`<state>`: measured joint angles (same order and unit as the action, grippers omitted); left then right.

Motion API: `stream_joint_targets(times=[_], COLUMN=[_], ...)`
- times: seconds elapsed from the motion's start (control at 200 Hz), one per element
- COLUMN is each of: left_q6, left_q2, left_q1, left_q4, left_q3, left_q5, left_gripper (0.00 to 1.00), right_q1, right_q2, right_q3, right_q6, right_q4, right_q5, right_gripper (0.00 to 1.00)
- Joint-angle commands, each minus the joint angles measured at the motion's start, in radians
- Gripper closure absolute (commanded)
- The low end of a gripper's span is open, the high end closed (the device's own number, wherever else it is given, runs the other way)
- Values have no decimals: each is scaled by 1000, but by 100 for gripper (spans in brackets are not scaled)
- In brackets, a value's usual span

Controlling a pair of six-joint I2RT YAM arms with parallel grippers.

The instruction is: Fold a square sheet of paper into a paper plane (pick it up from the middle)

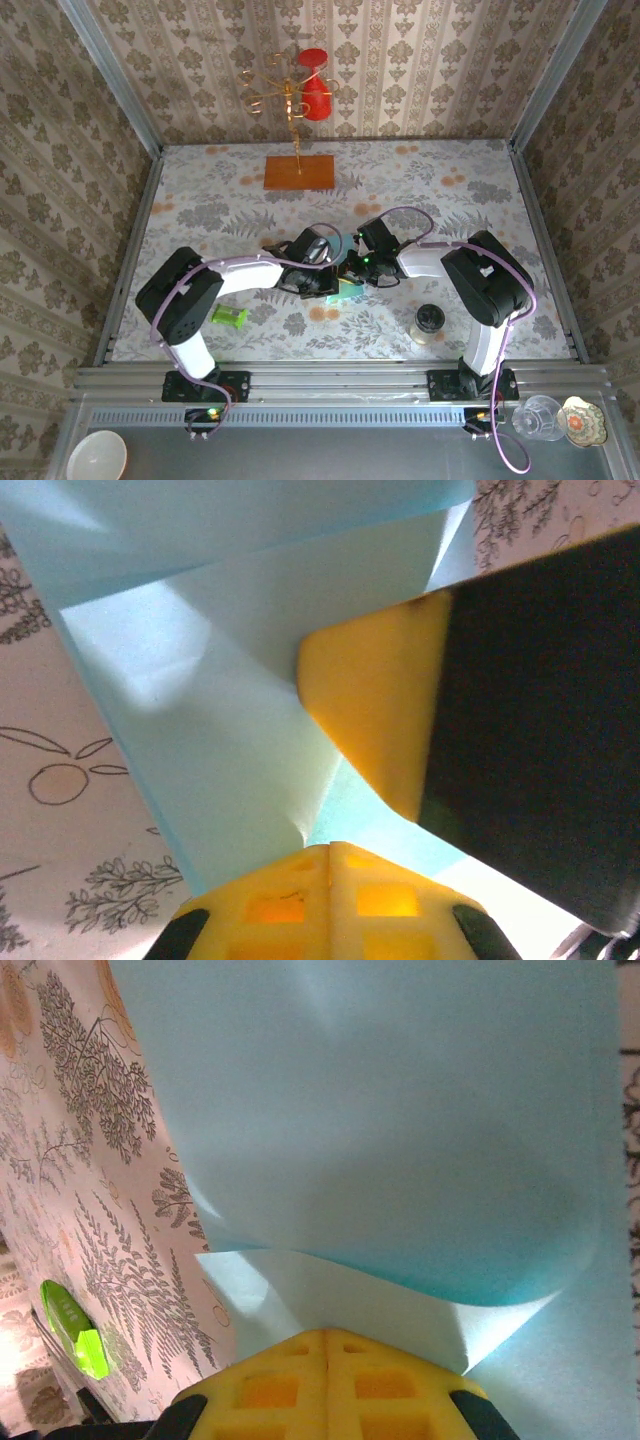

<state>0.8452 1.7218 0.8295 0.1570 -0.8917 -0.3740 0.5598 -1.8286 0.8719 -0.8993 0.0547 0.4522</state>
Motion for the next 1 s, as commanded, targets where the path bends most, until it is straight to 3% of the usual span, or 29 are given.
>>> stream_joint_targets(times=[0.0,0.52,0.995], left_q6=[17,22,35], left_q2=[16,33,-108], left_q1=[-10,-19,-11], left_q4=[-14,-6,43], left_q3=[-1,49,254], left_q5=[-9,-23,-42], left_gripper=[100,100,100], right_q1=[-3,-9,-14], right_q2=[-71,-79,-79], right_q3=[-47,-54,-57], right_q6=[-19,-23,-16], right_q4=[-82,-84,-111], right_q5=[-71,-74,-93], right_gripper=[100,100,100])
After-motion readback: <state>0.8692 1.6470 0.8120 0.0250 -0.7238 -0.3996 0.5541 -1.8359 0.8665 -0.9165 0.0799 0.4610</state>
